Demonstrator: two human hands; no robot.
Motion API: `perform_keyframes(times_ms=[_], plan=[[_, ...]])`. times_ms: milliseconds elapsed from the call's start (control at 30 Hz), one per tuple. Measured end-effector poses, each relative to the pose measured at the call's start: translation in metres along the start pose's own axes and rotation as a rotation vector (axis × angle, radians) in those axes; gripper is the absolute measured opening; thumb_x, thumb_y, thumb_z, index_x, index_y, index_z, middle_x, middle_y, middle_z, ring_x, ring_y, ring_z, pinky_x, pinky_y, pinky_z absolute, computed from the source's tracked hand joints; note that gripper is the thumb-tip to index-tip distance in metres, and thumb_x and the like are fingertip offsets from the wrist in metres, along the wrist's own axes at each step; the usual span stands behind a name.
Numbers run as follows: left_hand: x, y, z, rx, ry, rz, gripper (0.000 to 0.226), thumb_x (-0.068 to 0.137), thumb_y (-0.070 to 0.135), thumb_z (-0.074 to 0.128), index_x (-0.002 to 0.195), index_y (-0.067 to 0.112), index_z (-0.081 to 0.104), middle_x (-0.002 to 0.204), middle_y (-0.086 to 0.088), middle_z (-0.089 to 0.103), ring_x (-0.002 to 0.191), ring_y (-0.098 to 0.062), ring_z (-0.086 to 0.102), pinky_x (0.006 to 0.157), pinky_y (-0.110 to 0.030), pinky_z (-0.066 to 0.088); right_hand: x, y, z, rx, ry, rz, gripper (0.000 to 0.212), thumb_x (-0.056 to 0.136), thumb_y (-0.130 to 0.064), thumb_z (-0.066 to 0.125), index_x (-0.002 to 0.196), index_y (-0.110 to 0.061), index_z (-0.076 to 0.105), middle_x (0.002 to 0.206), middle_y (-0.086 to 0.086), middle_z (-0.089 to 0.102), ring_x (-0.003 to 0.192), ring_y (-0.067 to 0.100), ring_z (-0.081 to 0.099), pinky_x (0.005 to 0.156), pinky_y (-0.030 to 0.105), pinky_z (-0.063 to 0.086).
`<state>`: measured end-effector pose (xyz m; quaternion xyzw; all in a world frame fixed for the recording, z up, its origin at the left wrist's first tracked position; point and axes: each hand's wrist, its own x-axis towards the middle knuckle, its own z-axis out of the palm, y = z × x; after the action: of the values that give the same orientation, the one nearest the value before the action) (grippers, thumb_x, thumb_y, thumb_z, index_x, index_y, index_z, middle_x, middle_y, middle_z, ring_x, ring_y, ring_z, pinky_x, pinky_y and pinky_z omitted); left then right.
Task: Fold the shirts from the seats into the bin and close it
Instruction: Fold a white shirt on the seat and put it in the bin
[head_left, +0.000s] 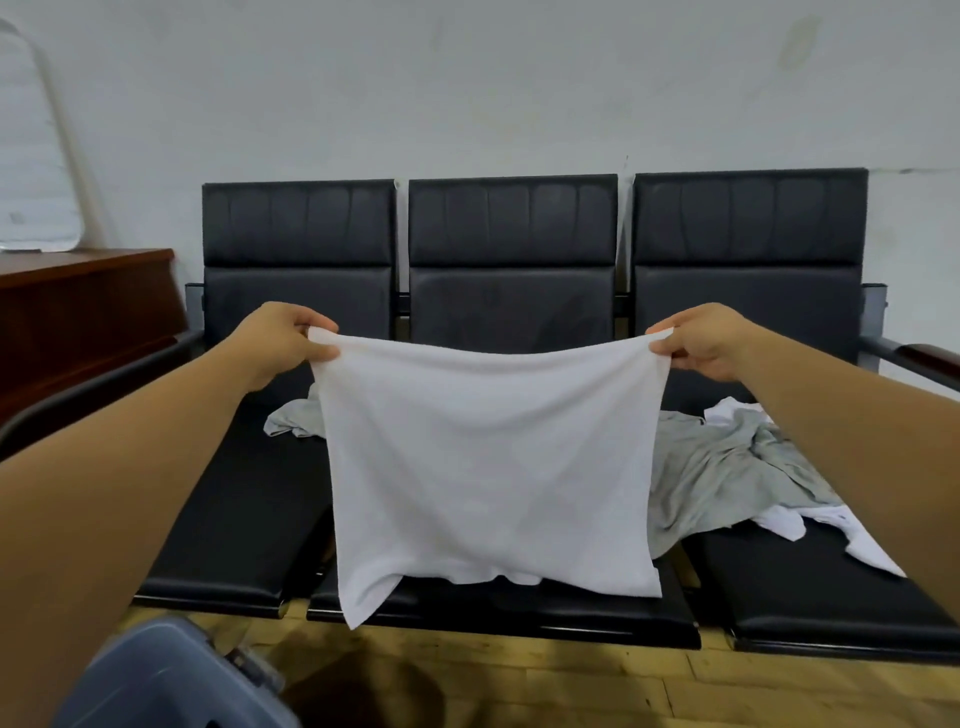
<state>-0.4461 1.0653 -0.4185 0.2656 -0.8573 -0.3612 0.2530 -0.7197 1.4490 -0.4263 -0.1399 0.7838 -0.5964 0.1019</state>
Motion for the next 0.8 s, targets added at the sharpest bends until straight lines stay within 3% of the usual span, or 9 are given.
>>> perform_keyframes(times_ms=[67, 133, 200, 267, 400, 567, 700, 800], plan=[[0.015, 0.000, 0.005, 0.199, 0.062, 0.042, 0.032, 0.087, 0.006, 0.074, 0.119, 0.010, 0.071, 0.110, -0.004, 0.063, 0.101, -0.021, 0.055, 0.091, -0.033, 0.042, 0.013, 0.000, 0.005, -0.151, 0.062, -0.062, 0.017, 0.086, 0.007, 0.069, 0.102, 0.003, 0.069, 0.111, 0.020, 0.066, 0.105, 0.033, 0.065, 0.083, 0.039, 0.059], [0.032, 0.001, 0.009, 0.286, 0.124, 0.070, 0.026, 0.090, 0.010, 0.072, 0.116, 0.011, 0.073, 0.108, -0.006, 0.066, 0.096, -0.019, 0.055, 0.088, -0.032, 0.043, 0.029, -0.001, 0.013, -0.227, 0.120, -0.111, 0.015, 0.086, 0.003, 0.072, 0.101, 0.002, 0.070, 0.104, 0.019, 0.067, 0.097, 0.031, 0.066, 0.069, 0.033, 0.058], [0.048, 0.002, 0.014, 0.314, 0.207, 0.073, 0.019, 0.092, 0.014, 0.070, 0.110, 0.011, 0.076, 0.100, -0.007, 0.069, 0.087, -0.018, 0.057, 0.082, -0.032, 0.044, 0.046, -0.004, 0.022, -0.244, 0.181, -0.142, 0.009, 0.085, 0.000, 0.074, 0.093, -0.001, 0.070, 0.101, 0.019, 0.068, 0.090, 0.030, 0.069, 0.069, 0.034, 0.059], [0.064, 0.005, 0.018, 0.229, 0.349, 0.047, 0.018, 0.093, 0.018, 0.069, 0.108, 0.010, 0.076, 0.097, -0.009, 0.072, 0.080, -0.018, 0.061, 0.078, -0.031, 0.047, 0.063, -0.009, 0.028, -0.233, 0.235, -0.157, 0.006, 0.086, -0.003, 0.074, 0.085, -0.006, 0.069, 0.099, 0.018, 0.068, 0.088, 0.031, 0.070, 0.075, 0.038, 0.061], [0.085, 0.019, 0.018, -0.244, 0.461, -0.005, 0.010, 0.090, 0.014, 0.073, 0.100, 0.017, 0.072, 0.095, -0.005, 0.073, 0.080, -0.013, 0.072, 0.081, -0.029, 0.060, 0.090, -0.029, 0.028, -0.003, 0.340, -0.245, 0.009, 0.087, -0.004, 0.071, 0.083, -0.011, 0.069, 0.099, 0.014, 0.069, 0.091, 0.027, 0.070, 0.082, 0.041, 0.061], [0.076, 0.028, 0.006, -0.511, 0.432, 0.108, 0.012, 0.090, 0.010, 0.073, 0.100, 0.015, 0.069, 0.105, -0.007, 0.071, 0.096, -0.013, 0.071, 0.081, -0.022, 0.059, 0.073, -0.041, 0.014, 0.208, 0.323, -0.350, 0.008, 0.093, -0.010, 0.067, 0.100, -0.011, 0.070, 0.100, 0.005, 0.068, 0.092, 0.016, 0.067, 0.073, 0.023, 0.057], [0.046, -0.009, 0.004, -0.536, 0.268, 0.059, 0.009, 0.093, 0.002, 0.066, 0.091, 0.011, 0.067, 0.105, -0.014, 0.069, 0.099, -0.022, 0.072, 0.086, -0.026, 0.060, 0.050, -0.008, 0.006, 0.200, 0.182, -0.295, 0.008, 0.089, -0.008, 0.069, 0.088, -0.015, 0.071, 0.091, 0.005, 0.069, 0.089, 0.018, 0.062, 0.085, 0.033, 0.052], [0.006, -0.052, 0.025, -0.498, 0.136, 0.009, 0.009, 0.093, -0.001, 0.065, 0.088, 0.006, 0.068, 0.097, -0.018, 0.070, 0.081, -0.016, 0.074, 0.076, -0.020, 0.060, 0.023, 0.041, 0.010, 0.356, 0.047, -0.207, 0.010, 0.087, 0.003, 0.063, 0.084, -0.006, 0.068, 0.080, 0.011, 0.065, 0.080, 0.023, 0.062, 0.085, 0.034, 0.054]])
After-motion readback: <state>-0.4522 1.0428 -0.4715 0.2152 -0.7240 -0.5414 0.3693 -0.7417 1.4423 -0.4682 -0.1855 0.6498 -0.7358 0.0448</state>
